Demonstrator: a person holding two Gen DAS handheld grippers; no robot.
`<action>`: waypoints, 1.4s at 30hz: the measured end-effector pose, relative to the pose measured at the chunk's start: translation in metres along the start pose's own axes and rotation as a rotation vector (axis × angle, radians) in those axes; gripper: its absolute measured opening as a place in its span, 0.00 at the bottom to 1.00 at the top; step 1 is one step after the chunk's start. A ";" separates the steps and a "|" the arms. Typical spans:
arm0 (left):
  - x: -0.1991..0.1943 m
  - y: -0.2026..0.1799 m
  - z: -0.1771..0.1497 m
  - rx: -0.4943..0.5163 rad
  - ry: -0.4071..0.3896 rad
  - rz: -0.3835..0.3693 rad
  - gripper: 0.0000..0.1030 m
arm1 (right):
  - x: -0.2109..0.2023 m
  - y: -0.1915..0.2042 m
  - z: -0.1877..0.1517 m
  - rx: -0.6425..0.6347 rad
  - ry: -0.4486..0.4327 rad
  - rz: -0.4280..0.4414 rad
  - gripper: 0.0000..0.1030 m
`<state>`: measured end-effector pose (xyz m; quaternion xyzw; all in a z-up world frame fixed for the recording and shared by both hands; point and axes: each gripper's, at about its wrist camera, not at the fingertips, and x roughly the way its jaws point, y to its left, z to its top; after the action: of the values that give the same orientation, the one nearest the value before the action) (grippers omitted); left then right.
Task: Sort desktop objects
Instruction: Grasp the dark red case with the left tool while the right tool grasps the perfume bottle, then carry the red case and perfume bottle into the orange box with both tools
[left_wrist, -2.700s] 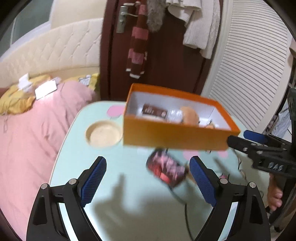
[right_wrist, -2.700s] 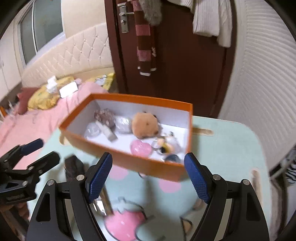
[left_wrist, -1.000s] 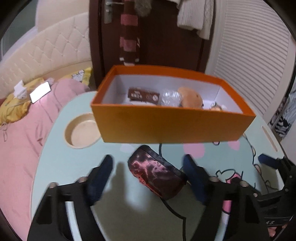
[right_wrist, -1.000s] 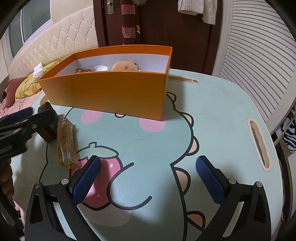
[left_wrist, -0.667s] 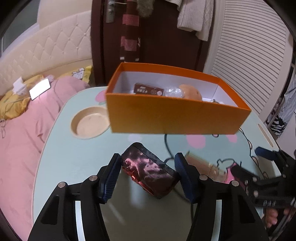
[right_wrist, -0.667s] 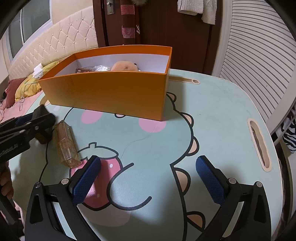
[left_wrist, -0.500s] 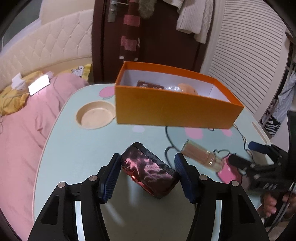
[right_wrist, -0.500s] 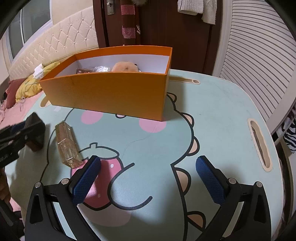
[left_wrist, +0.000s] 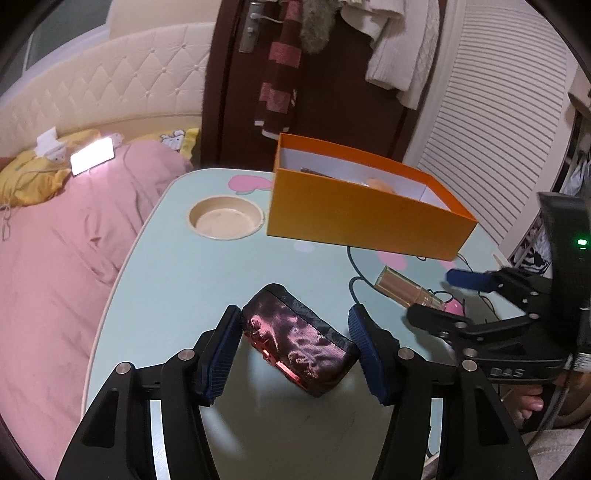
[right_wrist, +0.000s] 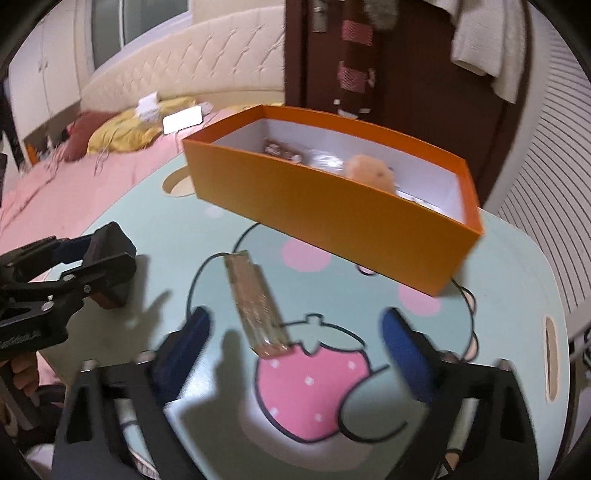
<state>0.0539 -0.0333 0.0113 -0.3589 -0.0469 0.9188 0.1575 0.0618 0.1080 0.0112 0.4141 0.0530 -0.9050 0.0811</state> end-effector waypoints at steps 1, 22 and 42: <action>0.000 0.001 0.000 -0.005 -0.001 -0.002 0.57 | 0.005 0.002 0.002 -0.002 0.018 0.007 0.77; -0.001 -0.024 0.013 0.043 -0.007 -0.032 0.57 | -0.004 -0.006 0.002 0.060 -0.007 -0.005 0.18; 0.005 -0.053 0.116 0.129 -0.127 -0.070 0.57 | -0.045 -0.042 0.044 0.114 -0.111 0.092 0.18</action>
<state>-0.0145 0.0216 0.1038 -0.2874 -0.0100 0.9347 0.2090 0.0501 0.1468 0.0748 0.3691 -0.0222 -0.9236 0.1015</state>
